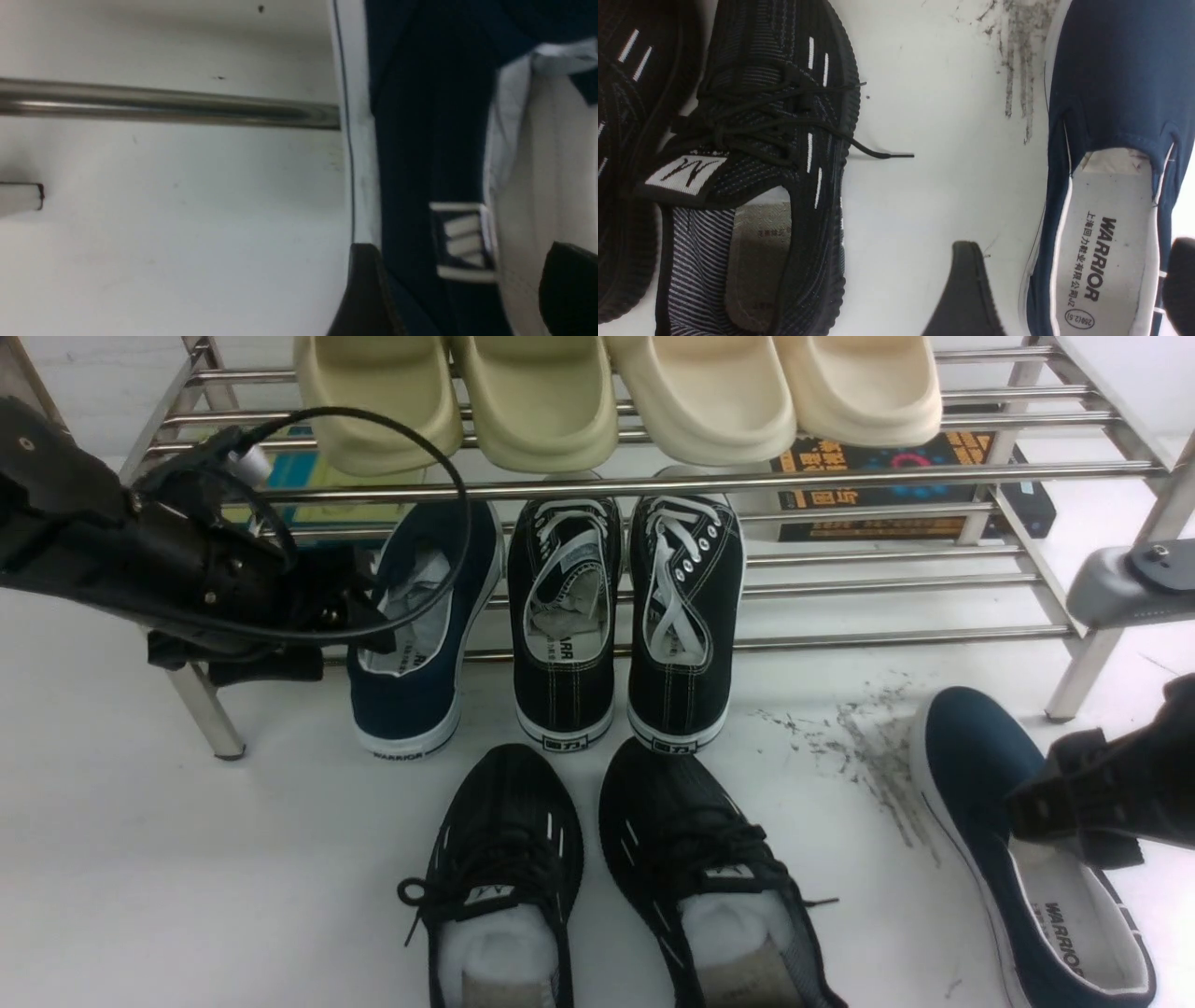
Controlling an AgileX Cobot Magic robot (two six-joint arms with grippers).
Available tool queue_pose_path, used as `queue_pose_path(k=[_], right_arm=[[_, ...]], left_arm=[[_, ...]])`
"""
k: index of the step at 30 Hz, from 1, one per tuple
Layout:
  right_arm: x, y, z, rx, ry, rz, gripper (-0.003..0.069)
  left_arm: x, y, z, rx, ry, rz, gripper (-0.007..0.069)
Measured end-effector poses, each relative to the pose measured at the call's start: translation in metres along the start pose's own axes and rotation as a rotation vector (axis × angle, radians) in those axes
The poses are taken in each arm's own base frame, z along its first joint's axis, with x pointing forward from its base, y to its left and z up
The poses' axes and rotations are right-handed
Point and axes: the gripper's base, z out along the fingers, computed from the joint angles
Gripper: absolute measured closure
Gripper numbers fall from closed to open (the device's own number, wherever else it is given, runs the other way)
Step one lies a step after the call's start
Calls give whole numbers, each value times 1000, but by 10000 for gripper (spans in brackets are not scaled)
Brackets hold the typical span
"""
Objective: Take the shoes off the shelf with your hand on the white table.
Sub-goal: 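Grasp the leftmost shoe on the bottom shelf of the shoe rack with the left gripper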
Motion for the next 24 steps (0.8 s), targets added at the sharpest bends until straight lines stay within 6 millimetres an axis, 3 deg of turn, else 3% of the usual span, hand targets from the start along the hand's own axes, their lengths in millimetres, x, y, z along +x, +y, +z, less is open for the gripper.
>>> queue_pose_path(k=[4, 11, 16, 17, 18, 19, 20, 21, 24], right_arm=[[0, 0, 0, -1, -3, 0, 130], [-1, 0, 0, -3, -6, 1, 130], [-1, 0, 0, -3, -6, 1, 130], [-1, 0, 0, -3, -6, 1, 130], [-1, 0, 0, -3, -6, 1, 130], [-1, 0, 0, -3, -6, 1, 131], [-1, 0, 0, -3, -6, 1, 131], [0, 0, 0, -3, -5, 2, 132], [0, 0, 0, -3, -4, 2, 132]], left_arm=[[-1, 0, 13, -8, -4, 2, 130], [2, -20, 34, -4, -21, 75, 154], [3, -26, 38, -24, -37, 144, 277], [3, -25, 39, -38, -33, 163, 357], [3, -25, 39, -40, -33, 165, 367], [3, -24, 39, -51, -31, 182, 459], [3, -24, 39, -52, -31, 184, 470], [4, -23, 39, -61, -28, 197, 544], [4, -23, 35, -67, -21, 211, 578]])
